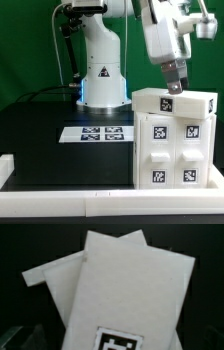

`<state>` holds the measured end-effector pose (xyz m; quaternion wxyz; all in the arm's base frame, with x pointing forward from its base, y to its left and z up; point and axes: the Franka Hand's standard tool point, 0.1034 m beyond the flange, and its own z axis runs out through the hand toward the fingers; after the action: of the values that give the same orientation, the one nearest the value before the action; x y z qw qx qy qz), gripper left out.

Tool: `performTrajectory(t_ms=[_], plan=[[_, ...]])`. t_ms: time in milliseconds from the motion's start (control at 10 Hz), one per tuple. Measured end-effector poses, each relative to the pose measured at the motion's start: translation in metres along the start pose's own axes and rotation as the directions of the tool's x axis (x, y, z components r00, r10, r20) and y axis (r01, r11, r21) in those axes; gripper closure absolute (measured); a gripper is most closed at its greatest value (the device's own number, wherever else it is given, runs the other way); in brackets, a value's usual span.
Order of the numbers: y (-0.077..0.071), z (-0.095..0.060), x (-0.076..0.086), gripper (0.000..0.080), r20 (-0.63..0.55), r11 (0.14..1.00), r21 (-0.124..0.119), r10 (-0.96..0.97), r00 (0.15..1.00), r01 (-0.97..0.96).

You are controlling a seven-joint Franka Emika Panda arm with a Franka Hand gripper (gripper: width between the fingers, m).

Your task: Assemble cabinet

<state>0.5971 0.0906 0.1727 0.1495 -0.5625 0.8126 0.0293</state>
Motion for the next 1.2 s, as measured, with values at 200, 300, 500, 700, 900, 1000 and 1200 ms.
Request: performTrajectory(t_ms=[200, 300, 500, 700, 900, 1000, 1200], plan=[[-0.001, -0.004, -0.004, 0.0002, 0.027, 1.0, 0.005, 0.029, 0.999, -0.029], [-0.001, -0.003, -0.004, 0.0002, 0.026, 1.0, 0.004, -0.02, 0.999, 0.02], [0.001, -0.002, -0.004, 0.0002, 0.02, 0.993, -0.009, -0.121, 0.993, 0.121], [-0.001, -0.006, -0.014, 0.0002, 0.023, 0.889, -0.078, -0.45, 0.893, 0.45], [-0.003, -0.005, -0.017, 0.0002, 0.054, 0.763, -0.088, -0.639, 0.768, 0.641], [-0.002, -0.005, -0.018, 0.0002, 0.056, 0.707, -0.089, -0.7, 0.712, 0.702], [-0.003, -0.005, -0.018, 0.0002, 0.068, 0.596, -0.079, -0.796, 0.601, 0.799]])
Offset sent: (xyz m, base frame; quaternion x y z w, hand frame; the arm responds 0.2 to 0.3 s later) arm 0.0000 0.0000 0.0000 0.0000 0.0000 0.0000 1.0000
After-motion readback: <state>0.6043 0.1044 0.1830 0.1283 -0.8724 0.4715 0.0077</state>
